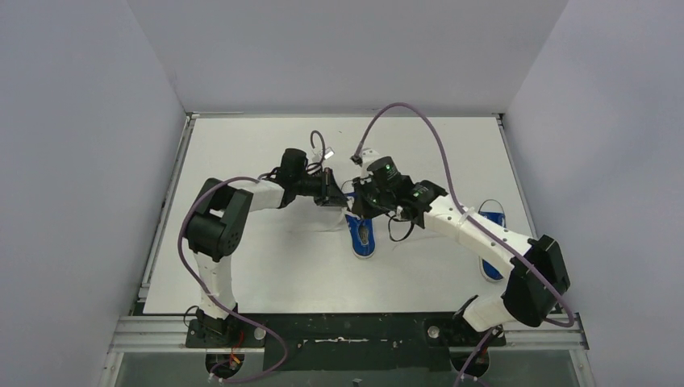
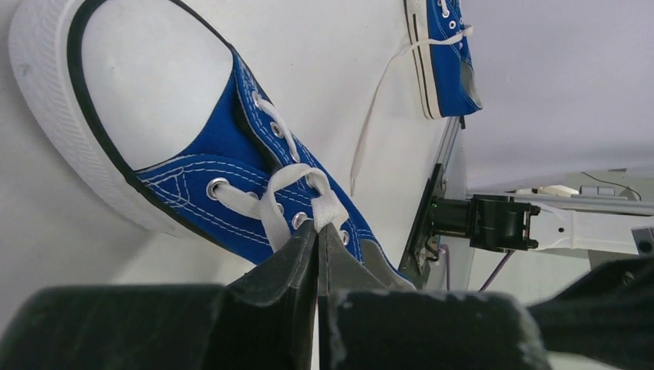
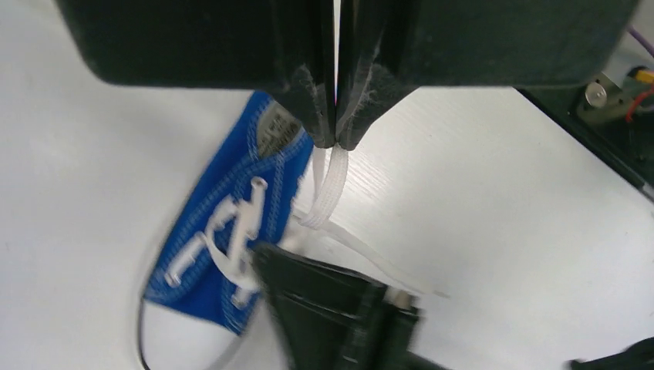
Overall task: Tie the shoes
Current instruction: Wrap the shoelace around the shoelace, then cross the shoelace with the shoelace.
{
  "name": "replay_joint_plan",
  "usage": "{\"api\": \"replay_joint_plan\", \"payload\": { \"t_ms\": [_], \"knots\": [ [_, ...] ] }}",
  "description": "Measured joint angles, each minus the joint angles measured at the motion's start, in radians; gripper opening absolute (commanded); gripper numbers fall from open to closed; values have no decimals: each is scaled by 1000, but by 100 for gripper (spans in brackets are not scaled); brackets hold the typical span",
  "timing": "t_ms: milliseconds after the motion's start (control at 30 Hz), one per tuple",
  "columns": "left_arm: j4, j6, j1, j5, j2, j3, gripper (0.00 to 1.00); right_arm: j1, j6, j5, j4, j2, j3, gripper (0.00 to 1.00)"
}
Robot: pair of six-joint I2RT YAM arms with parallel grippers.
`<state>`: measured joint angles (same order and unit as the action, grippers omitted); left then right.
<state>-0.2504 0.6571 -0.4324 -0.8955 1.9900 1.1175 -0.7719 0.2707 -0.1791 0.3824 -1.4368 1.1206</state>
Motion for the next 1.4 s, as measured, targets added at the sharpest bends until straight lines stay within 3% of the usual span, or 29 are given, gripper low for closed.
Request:
{"api": "replay_joint_plan", "payload": {
  "t_ms": [267,567,700,800,933,1067,1200,1400],
  "knots": [
    [-24,74,-18,43,0,-47,0,147,340,134,456,-48,55,0],
    [-14,87,-23,61,-4,-66,0,211,353,257,491,-201,-22,2],
    [31,57,-21,54,-20,-66,0,238,235,230,467,-184,-34,28],
    [52,45,-16,37,-29,-64,0,264,78,93,407,-119,-60,50],
    [68,41,-11,18,-30,-60,0,269,-239,-180,188,-14,-113,54],
    [76,41,-9,0,-30,-55,0,245,-501,-371,-2,-14,-119,51],
    [76,43,-9,-8,-30,-49,0,207,-643,-452,-56,-113,-62,50],
    [48,88,-6,-18,-30,-46,0,150,-699,-454,-139,-177,-75,41]
  ]
}}
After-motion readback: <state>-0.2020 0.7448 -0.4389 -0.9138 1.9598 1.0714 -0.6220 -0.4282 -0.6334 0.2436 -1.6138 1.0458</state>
